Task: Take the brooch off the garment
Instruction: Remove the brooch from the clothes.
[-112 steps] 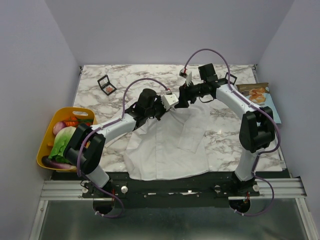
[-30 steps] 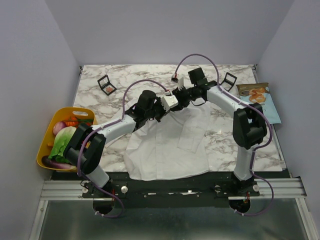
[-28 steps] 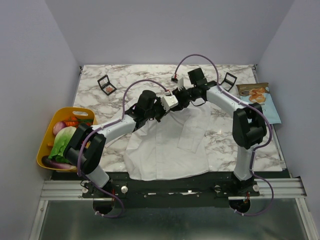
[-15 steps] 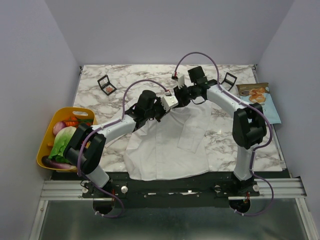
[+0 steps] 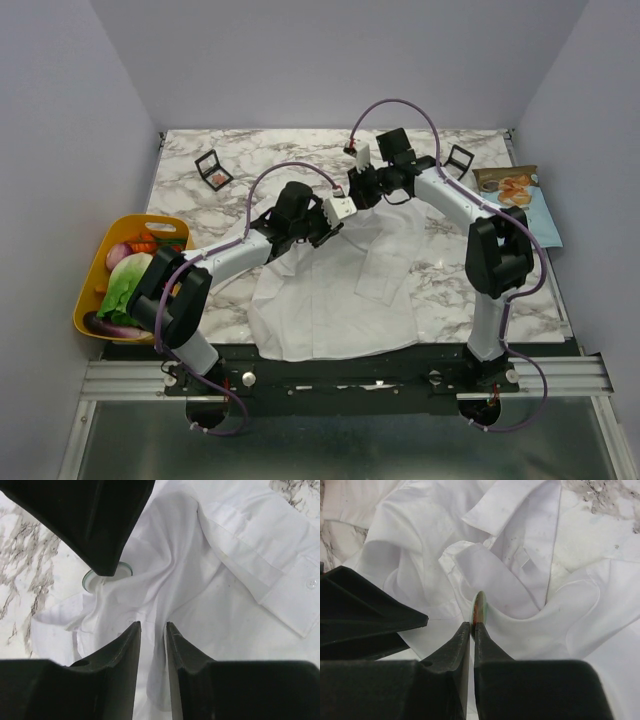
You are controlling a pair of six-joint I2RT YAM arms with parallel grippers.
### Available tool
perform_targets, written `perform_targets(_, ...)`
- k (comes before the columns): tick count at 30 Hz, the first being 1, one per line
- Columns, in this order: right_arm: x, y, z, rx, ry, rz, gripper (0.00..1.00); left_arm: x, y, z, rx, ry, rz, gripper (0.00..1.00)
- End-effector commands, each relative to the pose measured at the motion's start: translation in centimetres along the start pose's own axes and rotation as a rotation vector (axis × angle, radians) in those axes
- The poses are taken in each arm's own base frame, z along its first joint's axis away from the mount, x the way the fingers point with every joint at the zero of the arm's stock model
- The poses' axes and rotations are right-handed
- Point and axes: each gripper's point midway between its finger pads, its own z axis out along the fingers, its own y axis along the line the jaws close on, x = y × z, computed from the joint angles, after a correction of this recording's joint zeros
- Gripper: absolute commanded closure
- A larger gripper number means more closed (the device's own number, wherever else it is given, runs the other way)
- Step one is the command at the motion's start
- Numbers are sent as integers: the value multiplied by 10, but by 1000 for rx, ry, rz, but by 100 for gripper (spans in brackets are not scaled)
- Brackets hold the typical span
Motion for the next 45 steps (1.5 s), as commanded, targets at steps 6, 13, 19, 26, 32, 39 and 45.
perform_targets(6, -29, 12, -32, 32, -71, -34, 87, 8, -1, 4, 40, 22, -34, 57)
perform_targets(13, -27, 28, -55, -16, -80, -68, 87, -24, 15, -24, 9, -48, -5, 39)
perform_targets(19, -15, 44, -67, -77, -77, -113, 88, -56, 36, -55, 7, -89, 0, 36)
perform_targets(26, -21, 74, -89, -212, -116, -162, 89, -80, 29, -75, 75, -165, -41, 27)
perform_targets(32, -16, 87, -93, -289, -109, -168, 89, -73, 1, -69, 234, -177, -75, 24)
perform_targets(39, 1, 99, -92, -387, -72, -174, 88, -82, -3, -63, 279, -231, -97, 24)
perform_targets(45, 8, 99, -91, -393, -57, -197, 89, -92, -2, -55, 312, -259, -123, 23)
